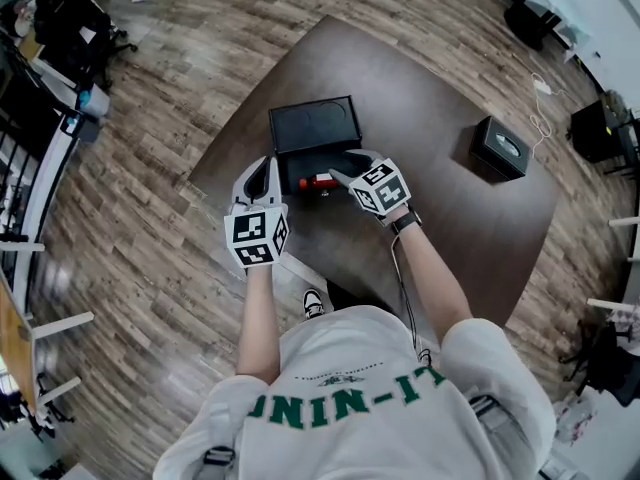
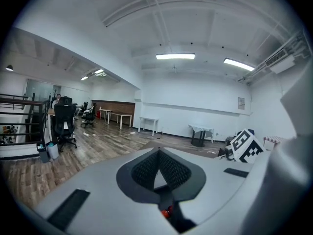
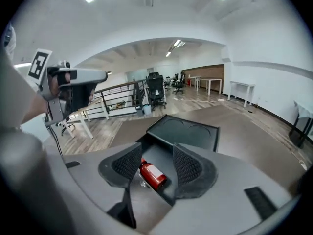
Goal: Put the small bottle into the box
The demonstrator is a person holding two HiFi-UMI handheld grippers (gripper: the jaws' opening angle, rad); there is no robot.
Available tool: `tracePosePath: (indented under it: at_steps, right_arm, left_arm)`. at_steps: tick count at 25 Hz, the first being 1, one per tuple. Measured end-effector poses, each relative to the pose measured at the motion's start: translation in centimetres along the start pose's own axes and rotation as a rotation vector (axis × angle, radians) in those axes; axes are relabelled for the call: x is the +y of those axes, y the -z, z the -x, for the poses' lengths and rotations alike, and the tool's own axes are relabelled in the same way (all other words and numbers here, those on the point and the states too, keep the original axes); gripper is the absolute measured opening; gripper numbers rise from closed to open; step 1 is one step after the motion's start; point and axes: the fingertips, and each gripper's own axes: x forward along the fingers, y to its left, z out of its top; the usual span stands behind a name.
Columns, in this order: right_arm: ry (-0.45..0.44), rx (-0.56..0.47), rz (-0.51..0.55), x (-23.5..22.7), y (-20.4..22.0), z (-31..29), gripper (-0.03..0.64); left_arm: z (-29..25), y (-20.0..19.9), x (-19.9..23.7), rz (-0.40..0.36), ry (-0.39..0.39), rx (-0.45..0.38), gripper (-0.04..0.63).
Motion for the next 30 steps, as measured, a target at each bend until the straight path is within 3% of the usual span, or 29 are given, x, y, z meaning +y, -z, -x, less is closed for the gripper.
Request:
tracePosePath:
  at_steps: [7, 14, 24, 30]
  right_arm:
    - [0.158, -0.234, -0.054, 2.0, -6.1, 6.9, 0.165]
    - [0.254, -0.441, -0.075, 5.3, -11.4, 13.9, 0.120]
    - [0.393, -0.574, -0.024, 8.4, -14.5, 20.1, 0.080]
    - [0.401, -0.631, -0.070, 8.6, -14.6, 21.6, 0.030]
  left_arm:
    - [2.5, -3.1, -1.4, -0.026, 0.014, -0.053, 0.011]
    - [5.6, -6.4, -2.1, -0.064, 0.005, -0.109, 0.012]
    - [8.7, -9.0, -3.0, -0.080, -0.027, -0.197, 0.011]
    - [9.6, -9.4, -3.8, -0.089, -0.022, -0.223, 0.011]
